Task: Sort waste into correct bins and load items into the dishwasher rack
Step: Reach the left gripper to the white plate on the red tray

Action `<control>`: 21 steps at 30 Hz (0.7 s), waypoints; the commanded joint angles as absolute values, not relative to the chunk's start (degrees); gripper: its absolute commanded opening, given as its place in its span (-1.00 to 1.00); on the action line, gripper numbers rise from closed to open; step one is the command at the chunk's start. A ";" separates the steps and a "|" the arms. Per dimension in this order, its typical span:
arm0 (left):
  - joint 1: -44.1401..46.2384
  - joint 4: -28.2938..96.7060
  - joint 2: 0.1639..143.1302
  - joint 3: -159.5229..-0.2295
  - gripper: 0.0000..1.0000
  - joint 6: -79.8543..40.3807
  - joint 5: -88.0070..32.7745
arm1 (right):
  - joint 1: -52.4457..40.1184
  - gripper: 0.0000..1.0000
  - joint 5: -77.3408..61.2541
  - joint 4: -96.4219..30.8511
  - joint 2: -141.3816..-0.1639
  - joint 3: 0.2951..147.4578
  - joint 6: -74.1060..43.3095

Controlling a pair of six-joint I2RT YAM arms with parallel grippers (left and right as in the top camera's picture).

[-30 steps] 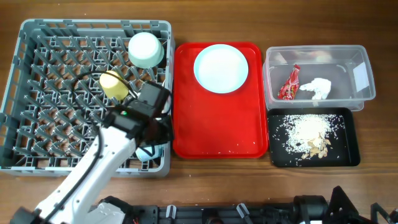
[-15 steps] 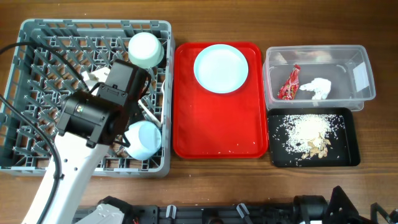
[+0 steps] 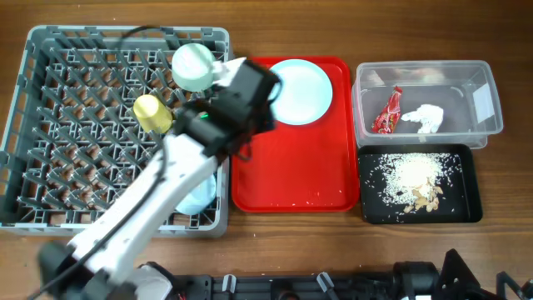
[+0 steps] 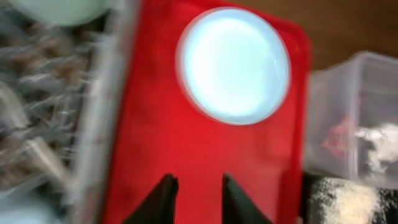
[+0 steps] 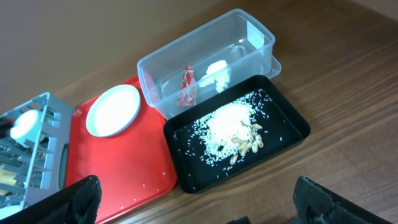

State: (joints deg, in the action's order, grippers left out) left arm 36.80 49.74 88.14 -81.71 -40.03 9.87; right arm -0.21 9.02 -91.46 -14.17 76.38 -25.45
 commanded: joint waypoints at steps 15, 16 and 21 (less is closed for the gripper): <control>40.51 19.86 122.30 -82.11 -0.53 -30.17 2.26 | -0.25 0.99 8.95 -91.39 -13.76 76.49 -25.69; 40.51 20.80 122.13 -82.11 -0.56 -30.15 0.25 | -0.23 0.99 8.95 -91.39 -13.76 76.47 -25.69; 40.42 30.33 120.70 -82.11 -0.67 -29.69 -4.75 | -0.23 1.00 8.95 -91.39 -13.76 76.47 -25.69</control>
State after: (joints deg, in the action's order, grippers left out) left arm 40.38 25.45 121.54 -82.61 -30.68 -0.69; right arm -0.21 8.99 -91.50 -14.17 76.38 -25.47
